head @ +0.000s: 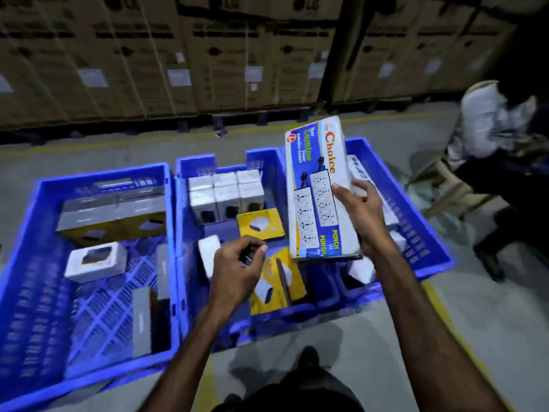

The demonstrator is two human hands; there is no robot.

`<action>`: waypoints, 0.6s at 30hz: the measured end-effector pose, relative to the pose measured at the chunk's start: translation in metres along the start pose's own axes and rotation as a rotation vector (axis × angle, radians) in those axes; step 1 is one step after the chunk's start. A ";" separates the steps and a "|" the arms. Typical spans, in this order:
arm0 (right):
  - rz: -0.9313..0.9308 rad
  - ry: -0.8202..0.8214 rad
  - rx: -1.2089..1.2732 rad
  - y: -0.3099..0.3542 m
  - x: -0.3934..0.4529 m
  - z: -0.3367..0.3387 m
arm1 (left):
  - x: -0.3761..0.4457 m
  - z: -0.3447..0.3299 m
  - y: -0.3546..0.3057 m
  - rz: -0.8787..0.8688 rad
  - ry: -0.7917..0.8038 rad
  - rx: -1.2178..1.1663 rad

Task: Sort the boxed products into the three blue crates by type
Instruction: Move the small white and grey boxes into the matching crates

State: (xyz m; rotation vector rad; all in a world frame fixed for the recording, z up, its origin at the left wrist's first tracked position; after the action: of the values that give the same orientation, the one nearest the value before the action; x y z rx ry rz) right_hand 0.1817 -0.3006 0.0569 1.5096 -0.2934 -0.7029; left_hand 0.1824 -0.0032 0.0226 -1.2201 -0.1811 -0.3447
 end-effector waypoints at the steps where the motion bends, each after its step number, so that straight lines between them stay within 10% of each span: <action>1: 0.004 -0.009 -0.050 0.002 0.013 0.017 | 0.002 -0.016 -0.003 -0.005 0.037 0.003; 13: -0.367 0.258 -0.155 -0.056 0.131 0.045 | 0.008 -0.096 -0.013 0.063 0.147 0.093; 18: -0.306 0.232 -0.553 -0.071 0.144 0.030 | 0.008 -0.097 -0.009 0.129 0.104 0.120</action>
State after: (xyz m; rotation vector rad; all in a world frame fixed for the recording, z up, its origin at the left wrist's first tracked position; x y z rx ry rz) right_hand 0.2583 -0.4033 -0.0445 1.0939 0.2980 -0.7633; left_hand 0.1825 -0.0982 0.0005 -1.0873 -0.0326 -0.2799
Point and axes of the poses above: each hand's wrist, its own x-axis towards the middle knuckle, its own z-axis out of the back of the hand, y = z × x, the point moved 8 cm from there along x, towards the middle knuckle, and after that the axes turned 4 degrees about -z, right-handed, at the moved point
